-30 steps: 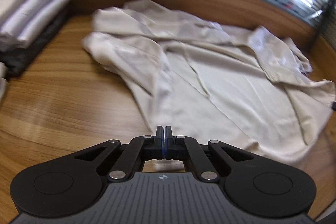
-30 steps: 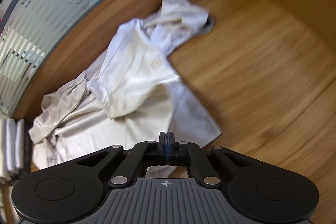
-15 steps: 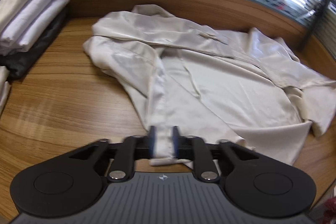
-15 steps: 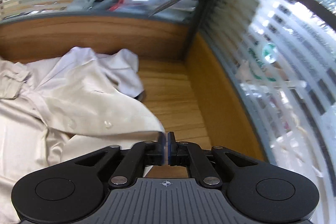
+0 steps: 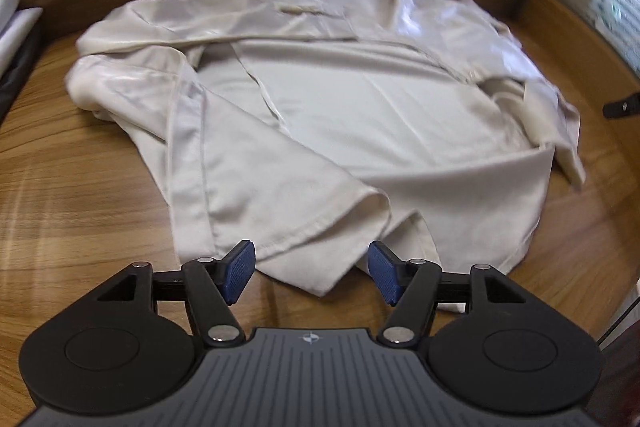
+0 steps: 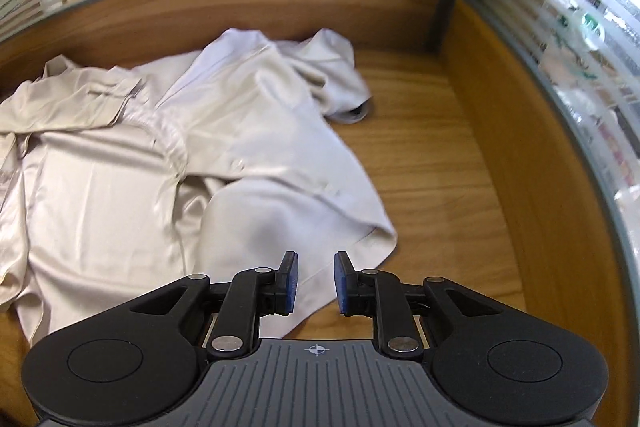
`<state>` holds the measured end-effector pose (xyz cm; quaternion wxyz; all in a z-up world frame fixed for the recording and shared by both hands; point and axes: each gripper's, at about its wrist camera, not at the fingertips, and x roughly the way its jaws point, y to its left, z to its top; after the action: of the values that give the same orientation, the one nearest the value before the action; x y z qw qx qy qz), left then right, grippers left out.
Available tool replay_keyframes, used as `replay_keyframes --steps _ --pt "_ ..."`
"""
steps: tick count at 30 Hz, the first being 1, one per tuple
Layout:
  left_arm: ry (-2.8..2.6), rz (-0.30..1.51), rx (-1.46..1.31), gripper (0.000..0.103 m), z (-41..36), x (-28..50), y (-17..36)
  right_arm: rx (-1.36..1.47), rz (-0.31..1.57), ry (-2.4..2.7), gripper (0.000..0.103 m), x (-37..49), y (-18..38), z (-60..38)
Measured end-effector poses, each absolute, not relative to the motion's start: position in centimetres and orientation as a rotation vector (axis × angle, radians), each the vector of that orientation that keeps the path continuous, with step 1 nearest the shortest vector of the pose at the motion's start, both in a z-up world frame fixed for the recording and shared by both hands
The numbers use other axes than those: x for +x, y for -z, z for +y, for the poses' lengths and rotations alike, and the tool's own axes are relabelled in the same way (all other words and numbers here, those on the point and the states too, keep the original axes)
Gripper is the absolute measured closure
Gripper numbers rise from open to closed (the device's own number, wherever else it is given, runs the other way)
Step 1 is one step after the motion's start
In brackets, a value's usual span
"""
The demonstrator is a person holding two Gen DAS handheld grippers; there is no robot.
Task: Fold clothes
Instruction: 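Grasp the sleeve cuff with the left gripper and drag it across the shirt body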
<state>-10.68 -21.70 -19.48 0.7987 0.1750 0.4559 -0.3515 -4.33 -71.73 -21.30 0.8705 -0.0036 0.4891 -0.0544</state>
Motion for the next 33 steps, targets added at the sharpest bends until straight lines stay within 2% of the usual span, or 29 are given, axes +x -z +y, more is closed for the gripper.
replay_keyframes --steps 5,9,10,11,12,13,14,22,33 --pt "0.721 0.940 0.480 0.034 -22.1 -11.9 21.2 0.004 1.038 0.092 0.080 -5.4 21.9 -70.9" --pt "0.681 0.895 0.451 0.036 -21.7 -12.0 21.4 0.013 1.051 0.074 0.080 -6.3 22.3 -70.2" --pt "0.672 0.890 0.433 0.042 -21.6 -11.8 21.3 0.016 1.054 0.070 0.080 -6.5 22.5 -70.0" --pt "0.664 0.893 0.406 0.061 -21.5 -11.4 21.1 0.017 1.055 0.065 0.080 -6.7 22.6 -69.8" --pt "0.656 0.897 0.378 0.075 -21.4 -11.0 20.9 0.017 1.057 0.061 0.080 -6.8 22.7 -69.6" --pt "0.649 0.901 0.350 0.100 -21.3 -10.7 20.7 0.018 1.060 0.058 0.080 -6.9 22.8 -69.3" --pt "0.634 0.898 0.318 0.102 -21.1 -10.3 20.4 0.018 1.062 0.053 0.080 -7.0 22.9 -69.1" --pt "0.439 0.843 0.224 0.103 -17.0 -7.8 16.6 0.022 1.068 0.005 0.080 -7.1 23.3 -66.7" --pt "0.160 0.846 0.290 0.102 -6.4 -6.9 12.5 0.092 1.098 -0.068 0.080 -6.9 24.8 -61.9"
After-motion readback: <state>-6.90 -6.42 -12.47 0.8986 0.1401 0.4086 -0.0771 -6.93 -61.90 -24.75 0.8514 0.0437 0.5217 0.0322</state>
